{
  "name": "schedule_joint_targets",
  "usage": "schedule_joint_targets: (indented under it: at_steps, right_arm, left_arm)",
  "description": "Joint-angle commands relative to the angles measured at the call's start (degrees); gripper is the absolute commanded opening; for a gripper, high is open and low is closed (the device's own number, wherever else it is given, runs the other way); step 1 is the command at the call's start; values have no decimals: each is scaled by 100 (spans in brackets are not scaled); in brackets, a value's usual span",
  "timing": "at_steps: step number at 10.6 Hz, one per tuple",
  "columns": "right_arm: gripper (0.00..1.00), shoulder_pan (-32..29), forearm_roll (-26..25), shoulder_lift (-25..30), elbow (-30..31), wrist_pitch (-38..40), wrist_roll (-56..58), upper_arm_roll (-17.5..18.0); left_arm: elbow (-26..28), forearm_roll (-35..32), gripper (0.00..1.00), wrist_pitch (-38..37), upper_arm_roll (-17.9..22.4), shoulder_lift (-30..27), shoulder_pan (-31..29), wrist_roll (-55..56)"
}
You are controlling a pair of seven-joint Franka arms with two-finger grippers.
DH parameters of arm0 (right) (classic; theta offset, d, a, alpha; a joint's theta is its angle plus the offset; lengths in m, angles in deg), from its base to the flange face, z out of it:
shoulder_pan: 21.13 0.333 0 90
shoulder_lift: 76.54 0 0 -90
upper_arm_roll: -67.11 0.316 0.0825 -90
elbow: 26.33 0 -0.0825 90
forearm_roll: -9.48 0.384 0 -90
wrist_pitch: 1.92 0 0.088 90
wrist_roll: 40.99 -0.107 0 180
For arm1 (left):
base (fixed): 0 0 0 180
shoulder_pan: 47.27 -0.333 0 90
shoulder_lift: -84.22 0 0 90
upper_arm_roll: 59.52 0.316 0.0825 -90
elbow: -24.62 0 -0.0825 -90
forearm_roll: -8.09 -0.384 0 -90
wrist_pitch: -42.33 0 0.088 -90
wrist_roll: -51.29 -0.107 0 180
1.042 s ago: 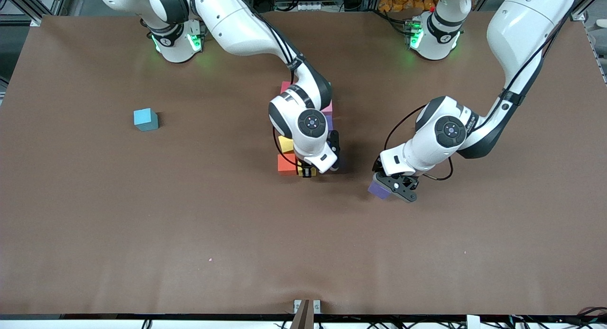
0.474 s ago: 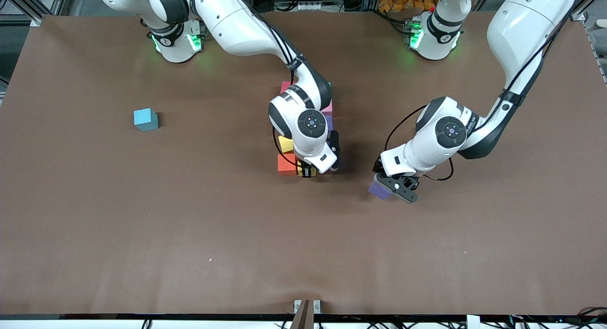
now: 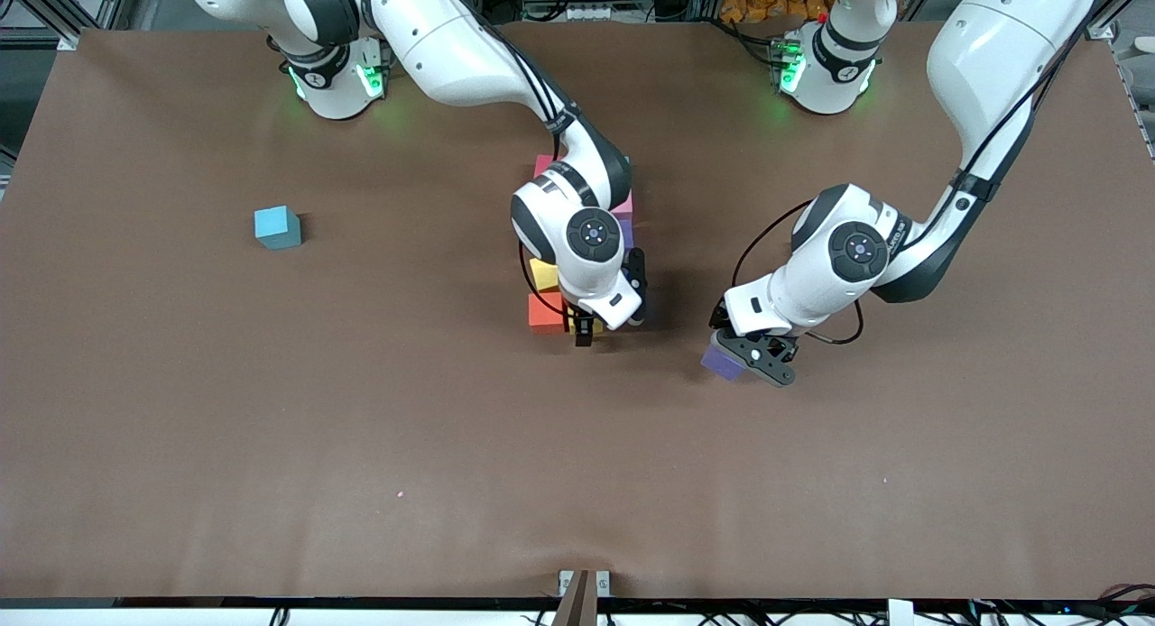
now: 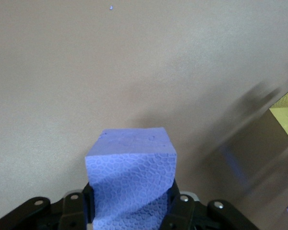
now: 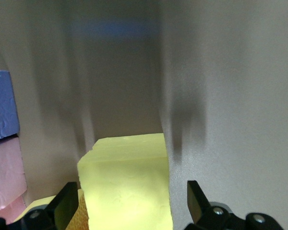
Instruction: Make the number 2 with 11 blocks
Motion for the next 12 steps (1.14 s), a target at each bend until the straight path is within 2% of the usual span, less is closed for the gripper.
schedule_joint_targets:
  at_steps: [1,5,8,9,11,12]
  right_arm:
    - [100,-21,-44,148,-123,454,-95,45]
    - [100,-47,-26,430,-132,1131,-516,36]
    - [100,-240,-44,501,-150,1405,-910,-95]
    - [100,-363,-44,518,-150,1414,-1078,-174]
    - [100,-565,-35,518,-141,1405,-1298,-586]
    - [100,-705,-35,518,-141,1405,-1464,-744]
  left_arm:
    - [-97,-10,45,-235,20,-25,32,-30]
    - [-115,-54,43,-272,11,-8,181,-134]
    - [-273,-999,42,-272,20,175,454,-267]
    - [-378,-1273,42,-263,20,351,515,-276]
    - [-641,-1425,41,-272,81,606,1049,-302]
    - [-747,-1442,41,-272,281,642,1261,-311]
